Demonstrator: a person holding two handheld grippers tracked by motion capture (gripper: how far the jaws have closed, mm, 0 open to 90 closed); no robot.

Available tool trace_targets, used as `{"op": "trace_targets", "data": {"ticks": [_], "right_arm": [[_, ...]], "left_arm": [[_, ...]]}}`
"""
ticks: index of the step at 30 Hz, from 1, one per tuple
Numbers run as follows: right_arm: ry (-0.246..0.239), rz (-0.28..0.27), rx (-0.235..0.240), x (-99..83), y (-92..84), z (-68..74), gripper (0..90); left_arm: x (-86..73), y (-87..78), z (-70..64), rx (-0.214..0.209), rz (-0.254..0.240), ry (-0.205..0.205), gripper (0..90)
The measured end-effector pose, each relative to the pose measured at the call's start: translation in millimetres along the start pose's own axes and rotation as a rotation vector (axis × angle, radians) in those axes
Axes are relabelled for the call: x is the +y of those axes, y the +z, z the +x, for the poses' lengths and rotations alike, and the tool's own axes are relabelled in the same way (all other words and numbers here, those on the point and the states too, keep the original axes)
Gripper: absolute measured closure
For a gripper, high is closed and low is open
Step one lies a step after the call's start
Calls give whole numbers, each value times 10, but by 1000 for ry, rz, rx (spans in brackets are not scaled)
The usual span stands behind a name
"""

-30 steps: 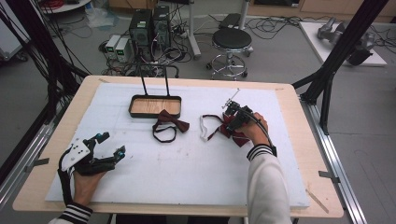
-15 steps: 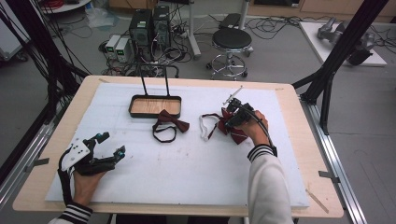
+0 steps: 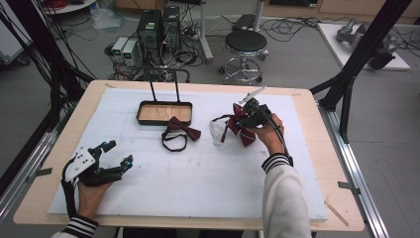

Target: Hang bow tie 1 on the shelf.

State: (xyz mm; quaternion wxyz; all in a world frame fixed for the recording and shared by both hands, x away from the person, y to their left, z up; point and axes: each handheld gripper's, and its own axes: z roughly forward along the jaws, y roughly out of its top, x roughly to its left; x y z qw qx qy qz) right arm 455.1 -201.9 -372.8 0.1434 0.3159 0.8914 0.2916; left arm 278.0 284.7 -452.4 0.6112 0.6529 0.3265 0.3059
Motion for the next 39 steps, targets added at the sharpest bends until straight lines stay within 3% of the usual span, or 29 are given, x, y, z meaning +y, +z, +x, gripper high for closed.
{"op": "trace_targets", "data": {"ticks": [2, 8, 9, 10, 16, 19, 20, 22, 39], "right_arm": [[15, -55, -3, 4, -37, -8, 691], [64, -152, 3, 4, -120, -43, 691], [64, -152, 3, 4, -120, -43, 691], [73, -191, 4, 5, -154, -55, 691], [88, -286, 0, 15, -256, -60, 691], [101, -364, -17, 25, -327, -57, 691], [108, -414, -24, 34, -371, -53, 691], [115, -451, -19, 42, -406, -44, 691], [102, -516, -39, 103, -454, 29, 691]], "left_arm": [[0, -1, 1, 0, 1, 0, 161], [0, -1, 1, 0, 1, 0, 161], [0, -1, 1, 0, 1, 0, 161], [0, 0, 1, 1, 0, 0, 161], [0, -1, 2, 0, 1, 0, 161], [0, -1, 3, 0, 1, 0, 161], [0, -1, 3, 0, 1, -1, 161], [0, -1, 4, 0, 1, -1, 161], [1, -2, 5, 0, 2, -2, 161]]}}
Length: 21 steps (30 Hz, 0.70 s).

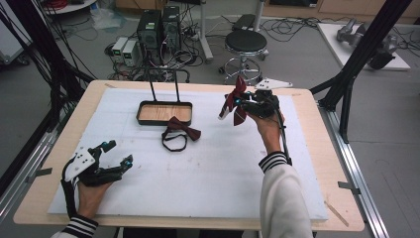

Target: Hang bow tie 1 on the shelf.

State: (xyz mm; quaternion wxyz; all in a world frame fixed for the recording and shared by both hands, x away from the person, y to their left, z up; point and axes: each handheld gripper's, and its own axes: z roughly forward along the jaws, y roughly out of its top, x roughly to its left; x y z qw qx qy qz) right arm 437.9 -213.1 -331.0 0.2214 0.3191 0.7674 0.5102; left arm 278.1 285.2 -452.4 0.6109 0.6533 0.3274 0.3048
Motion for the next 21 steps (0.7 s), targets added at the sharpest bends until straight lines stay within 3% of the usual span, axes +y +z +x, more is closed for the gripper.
{"op": "trace_targets", "data": {"ticks": [11, 21], "right_arm": [[13, -31, 8, 114, -10, 62, 691], [-9, -75, 35, 389, 63, 214, 691]], "left_arm": [[0, 0, 0, 1, 0, 0, 161], [0, 0, -1, 1, 0, 1, 161]]}}
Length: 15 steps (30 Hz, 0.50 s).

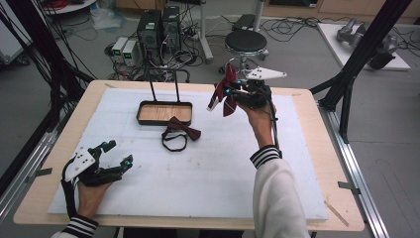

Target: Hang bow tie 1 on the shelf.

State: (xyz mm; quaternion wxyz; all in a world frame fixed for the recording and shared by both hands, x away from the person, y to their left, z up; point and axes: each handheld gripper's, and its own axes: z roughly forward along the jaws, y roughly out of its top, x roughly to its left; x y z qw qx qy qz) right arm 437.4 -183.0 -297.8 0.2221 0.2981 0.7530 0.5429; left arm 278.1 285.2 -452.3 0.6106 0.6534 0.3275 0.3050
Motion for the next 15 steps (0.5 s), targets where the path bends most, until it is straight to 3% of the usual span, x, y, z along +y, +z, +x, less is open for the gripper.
{"op": "trace_targets", "data": {"ticks": [15], "right_arm": [[-18, -20, 24, 221, 229, 157, 691]], "left_arm": [[-1, 2, -5, 0, -3, 1, 161]]}}
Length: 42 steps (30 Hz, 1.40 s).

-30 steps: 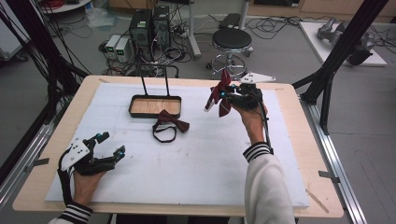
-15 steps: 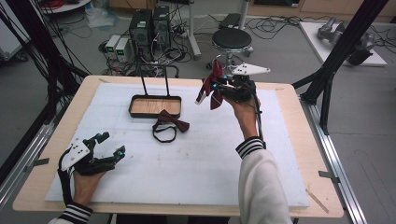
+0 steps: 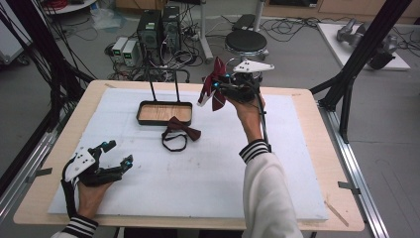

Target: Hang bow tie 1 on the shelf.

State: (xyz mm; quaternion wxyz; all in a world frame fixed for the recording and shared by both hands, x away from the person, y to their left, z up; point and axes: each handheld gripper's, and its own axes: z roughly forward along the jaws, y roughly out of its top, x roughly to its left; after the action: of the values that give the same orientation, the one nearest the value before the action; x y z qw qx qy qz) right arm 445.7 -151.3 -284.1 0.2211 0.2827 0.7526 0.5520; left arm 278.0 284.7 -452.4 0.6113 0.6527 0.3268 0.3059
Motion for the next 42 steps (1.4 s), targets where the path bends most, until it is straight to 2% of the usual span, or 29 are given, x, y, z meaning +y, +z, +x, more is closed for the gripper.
{"op": "trace_targets", "data": {"ticks": [9, 23, 27, 42], "right_arm": [[-9, -5, 11, 137, 171, 85, 691], [-5, 11, 20, 242, 373, 124, 691], [-18, -1, 12, 280, 425, 146, 690], [-1, 7, 3, 274, 647, 147, 690]], "left_arm": [[1, -2, 4, -2, 3, 0, 161], [0, 0, 7, -3, 1, -3, 161], [1, 0, 9, -2, 2, -3, 161], [1, 1, 11, -4, 2, -6, 161]]}}
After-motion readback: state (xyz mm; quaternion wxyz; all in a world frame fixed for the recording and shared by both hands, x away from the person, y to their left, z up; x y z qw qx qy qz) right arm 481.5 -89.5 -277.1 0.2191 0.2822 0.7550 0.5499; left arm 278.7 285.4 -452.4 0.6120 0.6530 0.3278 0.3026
